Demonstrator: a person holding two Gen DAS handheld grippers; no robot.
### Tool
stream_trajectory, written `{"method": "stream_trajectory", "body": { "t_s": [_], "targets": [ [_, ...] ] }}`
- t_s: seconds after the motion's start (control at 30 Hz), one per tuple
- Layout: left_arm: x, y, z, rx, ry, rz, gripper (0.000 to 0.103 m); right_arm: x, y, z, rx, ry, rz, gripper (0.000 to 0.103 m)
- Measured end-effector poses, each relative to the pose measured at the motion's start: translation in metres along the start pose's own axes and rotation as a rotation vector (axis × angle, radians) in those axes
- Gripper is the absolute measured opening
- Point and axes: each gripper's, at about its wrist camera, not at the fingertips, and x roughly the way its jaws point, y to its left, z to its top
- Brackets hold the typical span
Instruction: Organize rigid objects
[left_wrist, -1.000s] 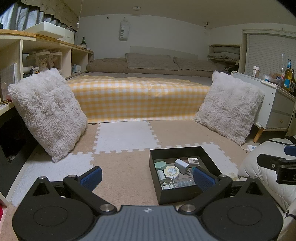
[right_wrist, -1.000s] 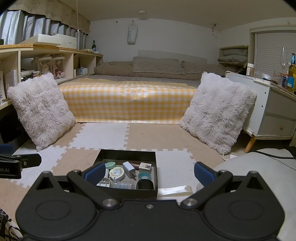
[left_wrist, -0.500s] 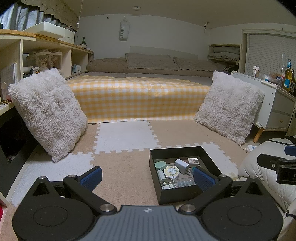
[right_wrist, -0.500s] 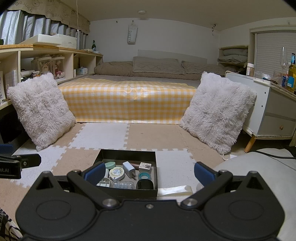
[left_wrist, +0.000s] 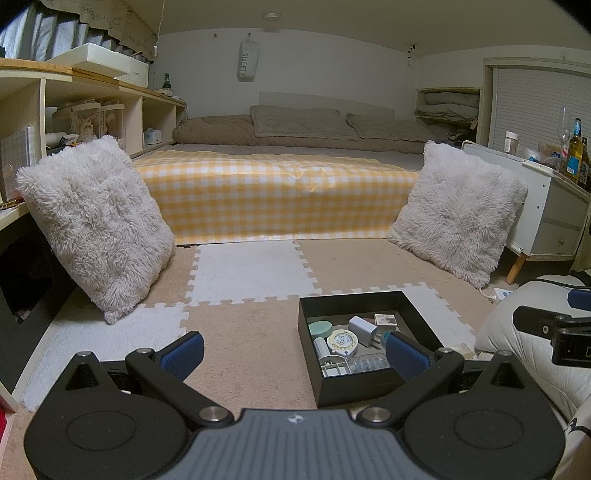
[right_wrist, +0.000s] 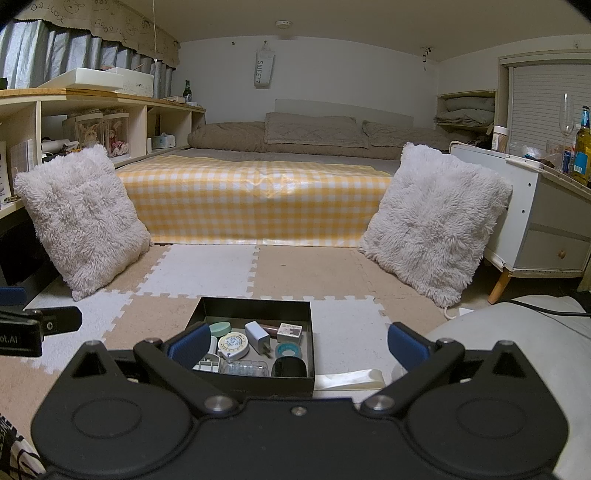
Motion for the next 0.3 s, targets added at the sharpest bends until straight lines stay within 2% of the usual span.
{"method": "stream_trajectory", "body": {
  "t_s": [0.3],
  "targets": [
    [-0.0005,0.0001,0.0000,0.001,0.000,0.000,0.103,0.0001,0.0005,0.0000,0.000,0.000,0.000,0.103]
  ]
}}
